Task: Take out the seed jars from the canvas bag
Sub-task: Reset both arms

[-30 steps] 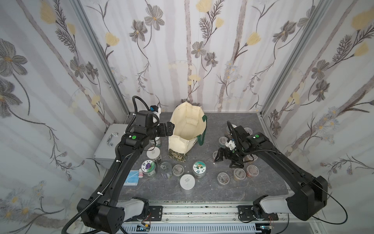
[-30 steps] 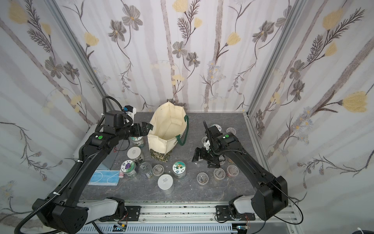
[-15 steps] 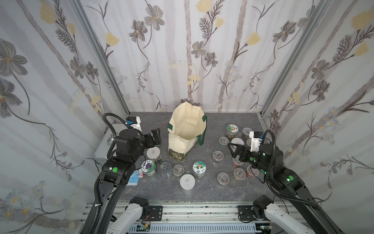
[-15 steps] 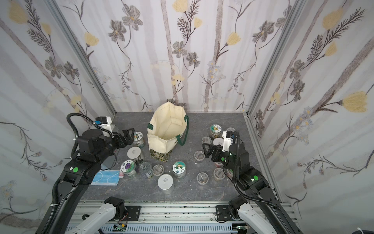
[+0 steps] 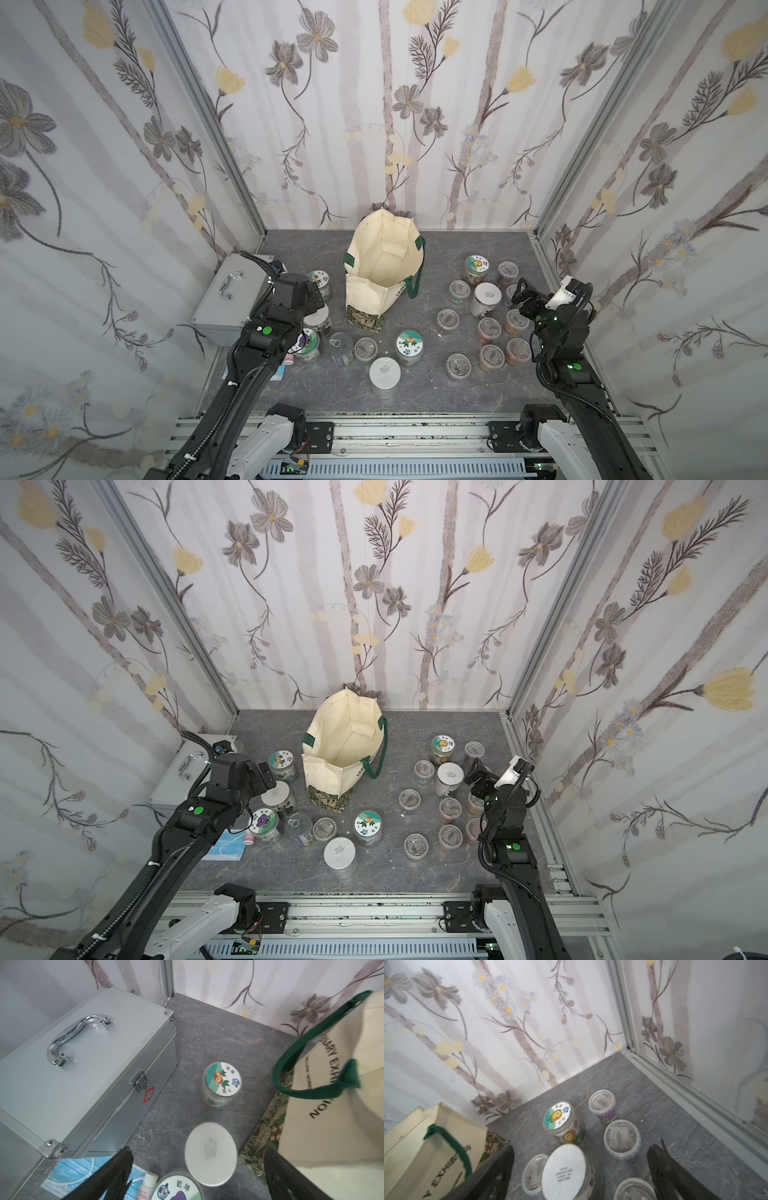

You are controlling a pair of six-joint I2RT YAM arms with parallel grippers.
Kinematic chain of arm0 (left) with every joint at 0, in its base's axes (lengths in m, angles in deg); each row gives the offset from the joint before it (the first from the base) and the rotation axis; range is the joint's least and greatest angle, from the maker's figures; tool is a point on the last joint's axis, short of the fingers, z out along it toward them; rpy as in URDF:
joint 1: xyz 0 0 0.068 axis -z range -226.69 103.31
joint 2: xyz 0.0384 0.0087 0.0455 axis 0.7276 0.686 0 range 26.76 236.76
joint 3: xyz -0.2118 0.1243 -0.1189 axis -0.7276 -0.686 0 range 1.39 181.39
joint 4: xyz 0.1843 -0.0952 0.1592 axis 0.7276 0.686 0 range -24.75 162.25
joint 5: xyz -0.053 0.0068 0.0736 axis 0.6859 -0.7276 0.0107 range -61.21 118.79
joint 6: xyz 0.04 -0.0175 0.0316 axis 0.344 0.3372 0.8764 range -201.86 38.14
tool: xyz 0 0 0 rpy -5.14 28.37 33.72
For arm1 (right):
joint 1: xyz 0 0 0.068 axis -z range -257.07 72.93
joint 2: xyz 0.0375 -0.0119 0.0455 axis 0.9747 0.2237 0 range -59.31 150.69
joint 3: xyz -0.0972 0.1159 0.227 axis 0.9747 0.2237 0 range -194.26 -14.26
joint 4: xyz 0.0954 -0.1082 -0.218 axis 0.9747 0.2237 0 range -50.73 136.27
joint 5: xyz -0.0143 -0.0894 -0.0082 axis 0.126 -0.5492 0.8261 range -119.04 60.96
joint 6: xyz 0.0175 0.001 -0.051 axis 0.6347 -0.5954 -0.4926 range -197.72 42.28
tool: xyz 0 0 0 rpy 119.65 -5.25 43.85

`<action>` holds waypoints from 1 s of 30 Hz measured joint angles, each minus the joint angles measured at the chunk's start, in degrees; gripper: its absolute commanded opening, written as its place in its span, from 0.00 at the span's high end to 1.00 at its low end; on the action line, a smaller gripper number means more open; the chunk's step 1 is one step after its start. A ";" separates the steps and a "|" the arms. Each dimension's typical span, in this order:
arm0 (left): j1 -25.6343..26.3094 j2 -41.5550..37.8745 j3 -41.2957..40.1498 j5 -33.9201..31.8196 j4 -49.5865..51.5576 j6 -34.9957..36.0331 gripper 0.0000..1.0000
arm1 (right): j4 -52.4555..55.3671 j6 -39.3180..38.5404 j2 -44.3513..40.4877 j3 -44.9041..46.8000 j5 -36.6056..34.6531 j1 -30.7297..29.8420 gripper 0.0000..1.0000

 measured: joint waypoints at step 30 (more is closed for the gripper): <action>-6.99 29.94 -18.45 -1.18 -62.90 20.13 0.00 | -57.66 -12.96 29.66 17.70 0.07 3.52 0.00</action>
